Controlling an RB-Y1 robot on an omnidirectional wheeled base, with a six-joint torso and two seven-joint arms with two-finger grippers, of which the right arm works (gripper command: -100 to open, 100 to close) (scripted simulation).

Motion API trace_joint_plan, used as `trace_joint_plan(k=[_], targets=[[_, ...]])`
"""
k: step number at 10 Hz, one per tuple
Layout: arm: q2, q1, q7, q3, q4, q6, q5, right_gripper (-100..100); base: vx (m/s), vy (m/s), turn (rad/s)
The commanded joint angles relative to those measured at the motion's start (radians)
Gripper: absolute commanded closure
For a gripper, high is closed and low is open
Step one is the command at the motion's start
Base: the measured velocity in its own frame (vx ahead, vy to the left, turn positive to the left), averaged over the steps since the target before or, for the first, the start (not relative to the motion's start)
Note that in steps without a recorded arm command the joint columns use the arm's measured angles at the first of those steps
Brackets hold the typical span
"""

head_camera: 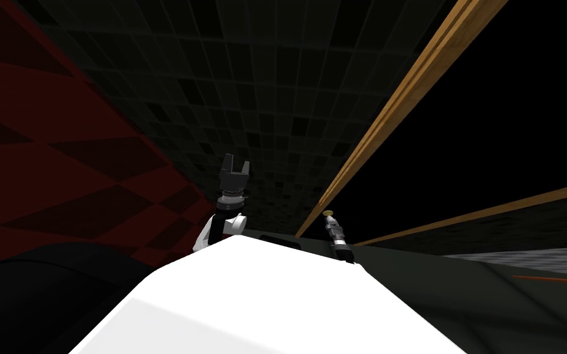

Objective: Pull the door open

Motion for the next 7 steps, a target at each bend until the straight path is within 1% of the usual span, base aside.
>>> trace_joint_plan(k=[1, 3, 4, 6, 7], targets=[[0.004, 0.002, -0.001, 0.003, 0.001, 0.000, 0.002, 100, -0.007, 0.000, 0.004], [0.004, 0.002, -0.001, 0.003, 0.001, 0.000, 0.002, 100, 0.000, 0.000, 0.000], [0.000, -0.001, -0.032, 0.005, 0.001, 0.002, -0.008, 100, -0.024, -0.010, 0.033], [-0.001, -0.003, -0.063, 0.010, 0.002, 0.003, -0.016, 100, -0.038, -0.015, 0.036], [-0.001, -0.004, -0.091, 0.014, 0.002, 0.005, -0.024, 100, -0.039, -0.013, 0.031]])
